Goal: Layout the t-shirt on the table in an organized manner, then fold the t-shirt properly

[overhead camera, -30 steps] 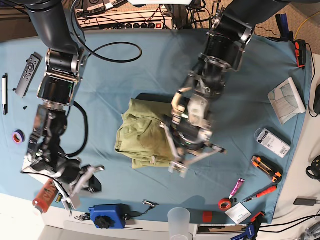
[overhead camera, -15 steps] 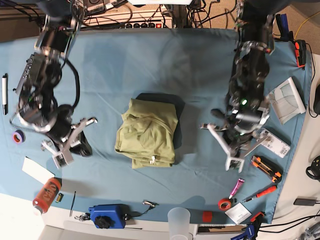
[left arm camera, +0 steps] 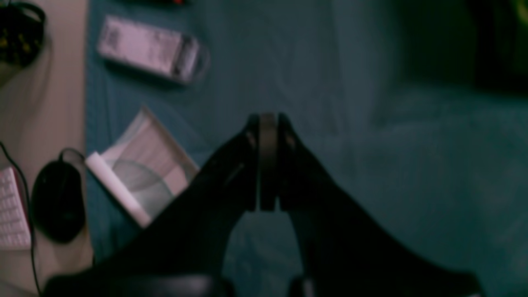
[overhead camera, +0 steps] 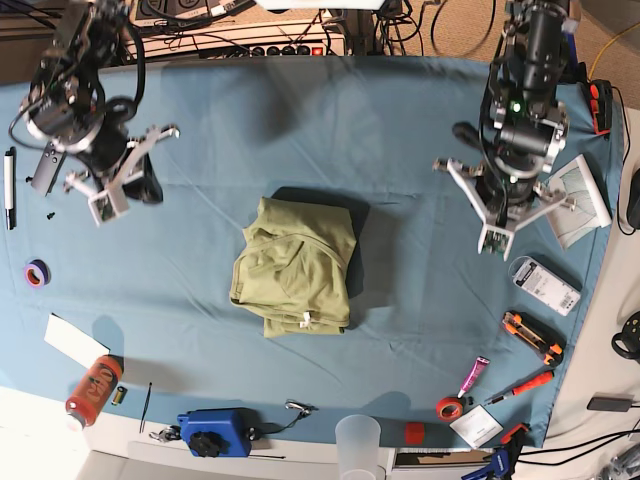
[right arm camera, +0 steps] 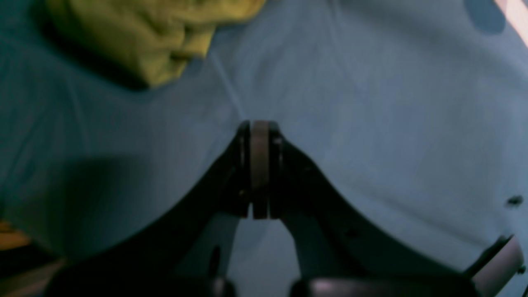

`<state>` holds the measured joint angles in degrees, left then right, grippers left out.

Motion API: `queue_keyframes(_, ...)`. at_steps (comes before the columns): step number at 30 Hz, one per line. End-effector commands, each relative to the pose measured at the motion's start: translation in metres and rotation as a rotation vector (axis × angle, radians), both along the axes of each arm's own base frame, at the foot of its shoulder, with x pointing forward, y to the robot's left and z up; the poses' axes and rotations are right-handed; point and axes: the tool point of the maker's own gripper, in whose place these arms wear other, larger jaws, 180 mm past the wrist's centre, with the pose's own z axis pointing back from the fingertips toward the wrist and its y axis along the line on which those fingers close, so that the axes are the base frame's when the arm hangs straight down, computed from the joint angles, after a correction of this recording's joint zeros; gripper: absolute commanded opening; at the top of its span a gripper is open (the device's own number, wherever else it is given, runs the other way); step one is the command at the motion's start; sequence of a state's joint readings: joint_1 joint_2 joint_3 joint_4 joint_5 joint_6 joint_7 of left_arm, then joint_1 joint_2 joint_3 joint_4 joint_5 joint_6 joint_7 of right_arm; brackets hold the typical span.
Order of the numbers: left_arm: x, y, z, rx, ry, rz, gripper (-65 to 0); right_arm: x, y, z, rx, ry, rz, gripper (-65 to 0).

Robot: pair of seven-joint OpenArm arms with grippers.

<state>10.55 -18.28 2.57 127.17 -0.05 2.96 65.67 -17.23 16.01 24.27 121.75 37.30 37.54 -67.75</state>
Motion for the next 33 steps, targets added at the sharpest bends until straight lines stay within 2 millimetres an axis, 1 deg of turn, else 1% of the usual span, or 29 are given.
queue_keyframes(1, 0.0, 0.004, 0.006, 0.016, -0.026, -0.003, -65.0, -0.002, 0.002, 0.006, -0.002, -0.021, 0.017, -65.0)
queue_keyframes(4, -0.019, 0.012, -0.01, 0.04, 0.037, 0.0, -65.0, -0.023, 0.002, -0.011, -0.004, 0.055, 0.016, -65.0)
queue_keyframes(8, -0.042, 0.032, -0.024, 0.064, 0.104, 0.042, -65.0, -0.049, 0.002, -0.028, -0.003, 0.14, 0.016, -65.0)
queue_keyframes(13, -0.079, 0.052, -0.044, 0.06, 0.213, 0.079, -65.0, -0.081, 0.008, -0.045, 0.032, 0.244, 0.031, -65.0)
queue_keyframes(16, -0.104, 0.062, -0.054, 0.048, 0.282, 0.1, -65.0, -0.101, 0.007, -0.054, 0.029, 0.31, 0.031, -65.0)
queue_keyframes(20, -0.135, 0.076, -0.06, 0.055, 0.348, 0.141, -65.0, -0.125, 0.007, -0.064, 0.026, 0.383, 0.03, -65.0)
queue_keyframes(22, -0.149, 0.078, -0.059, 0.064, 0.373, 0.146, -65.0, -0.137, 0.006, -0.068, 0.021, 0.423, 0.03, -65.0)
queue_keyframes(24, -0.164, 0.076, -0.059, 0.068, 0.404, 0.138, -65.0, -0.149, 0.006, -0.072, 0.019, 0.459, 0.03, -65.0)
queue_keyframes(28, -0.199, 0.071, -0.065, 0.056, 0.496, 0.128, -65.0, -0.175, 0.004, -0.078, 0.009, 0.541, 0.029, -65.0)
queue_keyframes(31, -0.227, 0.071, -0.07, 0.06, 0.572, 0.126, -65.0, -0.195, -0.003, -0.084, -0.035, 0.603, 0.023, -65.0)
queue_keyframes(33, -0.242, 0.071, -0.072, 0.061, 0.61, 0.124, -65.0, -0.207, -0.008, -0.087, -0.066, 0.637, 0.019, -65.0)
